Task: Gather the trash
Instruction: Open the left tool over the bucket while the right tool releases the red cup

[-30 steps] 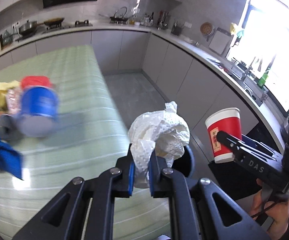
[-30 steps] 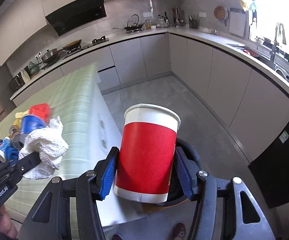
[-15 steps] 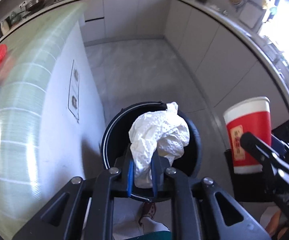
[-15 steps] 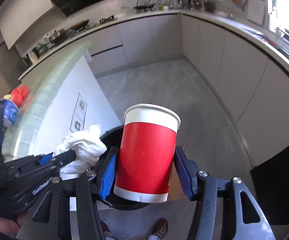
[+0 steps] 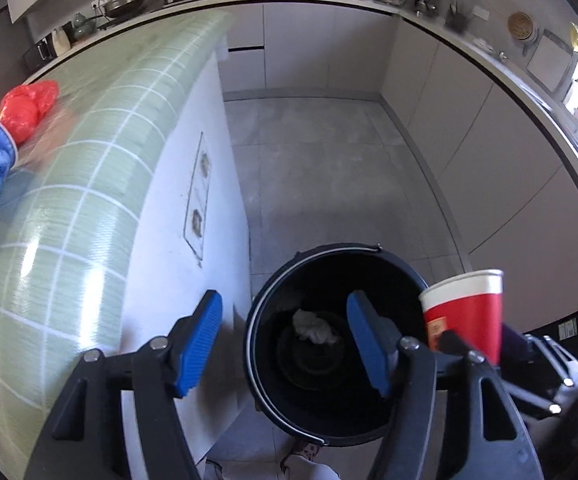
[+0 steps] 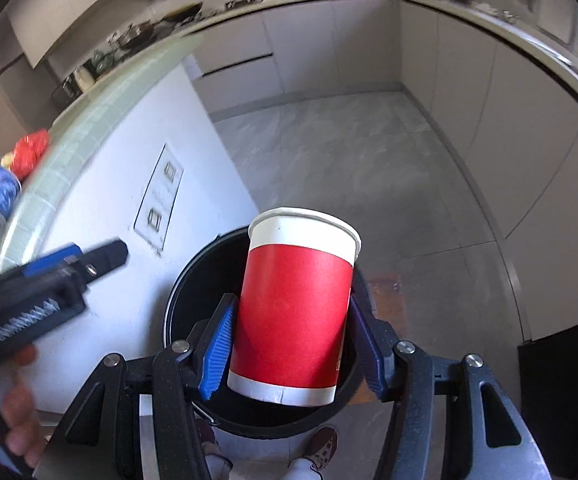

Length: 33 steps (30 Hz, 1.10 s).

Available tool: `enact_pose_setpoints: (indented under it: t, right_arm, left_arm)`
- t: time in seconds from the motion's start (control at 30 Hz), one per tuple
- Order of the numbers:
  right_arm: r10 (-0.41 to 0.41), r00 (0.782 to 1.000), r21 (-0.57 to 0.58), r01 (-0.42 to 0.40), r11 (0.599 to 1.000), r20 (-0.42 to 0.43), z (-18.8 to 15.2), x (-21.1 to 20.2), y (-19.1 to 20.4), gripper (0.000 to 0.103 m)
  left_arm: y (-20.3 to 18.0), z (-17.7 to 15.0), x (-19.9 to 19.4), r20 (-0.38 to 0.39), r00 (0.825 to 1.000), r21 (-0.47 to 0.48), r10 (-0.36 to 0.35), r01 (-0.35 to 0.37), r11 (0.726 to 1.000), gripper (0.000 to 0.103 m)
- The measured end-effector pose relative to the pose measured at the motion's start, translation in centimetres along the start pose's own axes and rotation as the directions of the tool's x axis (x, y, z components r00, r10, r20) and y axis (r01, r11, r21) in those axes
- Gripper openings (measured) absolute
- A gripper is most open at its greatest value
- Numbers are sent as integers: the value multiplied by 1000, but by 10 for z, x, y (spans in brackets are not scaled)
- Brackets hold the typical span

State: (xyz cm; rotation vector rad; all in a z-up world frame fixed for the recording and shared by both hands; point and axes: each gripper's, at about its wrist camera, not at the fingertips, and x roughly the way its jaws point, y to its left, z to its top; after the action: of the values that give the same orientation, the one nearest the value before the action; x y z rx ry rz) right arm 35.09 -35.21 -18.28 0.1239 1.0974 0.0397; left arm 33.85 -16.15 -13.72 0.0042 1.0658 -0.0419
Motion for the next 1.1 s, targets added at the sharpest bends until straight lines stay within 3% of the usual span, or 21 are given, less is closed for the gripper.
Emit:
enact_pose_setpoints:
  t: [0.07,0.3,0.43,0.5,0.77,1.1]
  right_arm:
    - [3,1000,-15,-3,1000,-16,0,9,4,63]
    - [-45,999,-13,45,999,-23,7,9,3,64]
    - [-62,998,-18,62,998,-8,11,2,8,78]
    - [-65,998,-9,65,998,-6,9,-3,8,78]
    - [-107,991,51,103,993,79,8,-46,15,78]
    - [-218,954,124,196,973,206,19,-130,54,78]
  left_arm:
    - [0,-2,-4,11,1000,4,11,-11,1000,67]
    - [11,5,-23,25,999,-4,-26,26,1000,67]
    - [14,5,-31,55,998,9,-41,41,999,67]
    - [17,3,-36,66,997,15,-49,48,999,67]
    - [20,-1,-60,64,993,41,-95,93,995,67]
    - [43,0,-122,178,979,71,-100,89,994,67]
